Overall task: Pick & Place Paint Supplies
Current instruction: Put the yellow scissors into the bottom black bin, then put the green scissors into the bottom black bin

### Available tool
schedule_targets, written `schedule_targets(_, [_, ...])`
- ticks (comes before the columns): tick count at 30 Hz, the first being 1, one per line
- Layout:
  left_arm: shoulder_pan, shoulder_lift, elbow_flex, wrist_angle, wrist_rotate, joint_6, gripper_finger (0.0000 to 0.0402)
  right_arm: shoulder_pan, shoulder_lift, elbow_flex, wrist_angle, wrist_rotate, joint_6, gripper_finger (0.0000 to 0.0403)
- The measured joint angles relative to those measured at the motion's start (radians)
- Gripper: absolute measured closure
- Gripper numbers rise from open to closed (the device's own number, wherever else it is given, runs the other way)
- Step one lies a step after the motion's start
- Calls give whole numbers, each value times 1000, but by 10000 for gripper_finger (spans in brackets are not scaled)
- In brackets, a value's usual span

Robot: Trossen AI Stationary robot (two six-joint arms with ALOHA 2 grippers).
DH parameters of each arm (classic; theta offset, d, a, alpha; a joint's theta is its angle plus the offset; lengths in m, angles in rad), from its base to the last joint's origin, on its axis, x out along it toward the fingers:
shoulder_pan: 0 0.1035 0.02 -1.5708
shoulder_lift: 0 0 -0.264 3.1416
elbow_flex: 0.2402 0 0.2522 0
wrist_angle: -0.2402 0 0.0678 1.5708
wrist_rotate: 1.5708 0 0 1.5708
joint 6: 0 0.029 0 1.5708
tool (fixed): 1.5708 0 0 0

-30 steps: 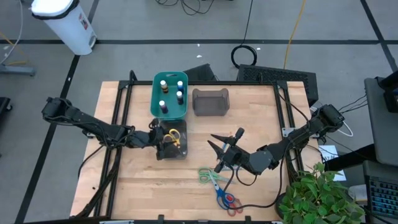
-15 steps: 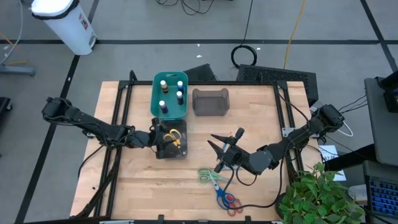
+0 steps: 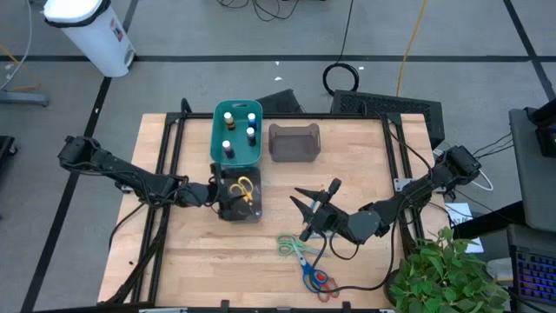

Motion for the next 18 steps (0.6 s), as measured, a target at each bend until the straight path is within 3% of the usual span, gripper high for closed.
schedule_targets(6, [-1,-2,1,1,-8,83,81,0,0,0,0,0,0,293])
schedule_targets(18, [-1,-108,4,2,-57,151,93,0,0,0,0,0,0,293])
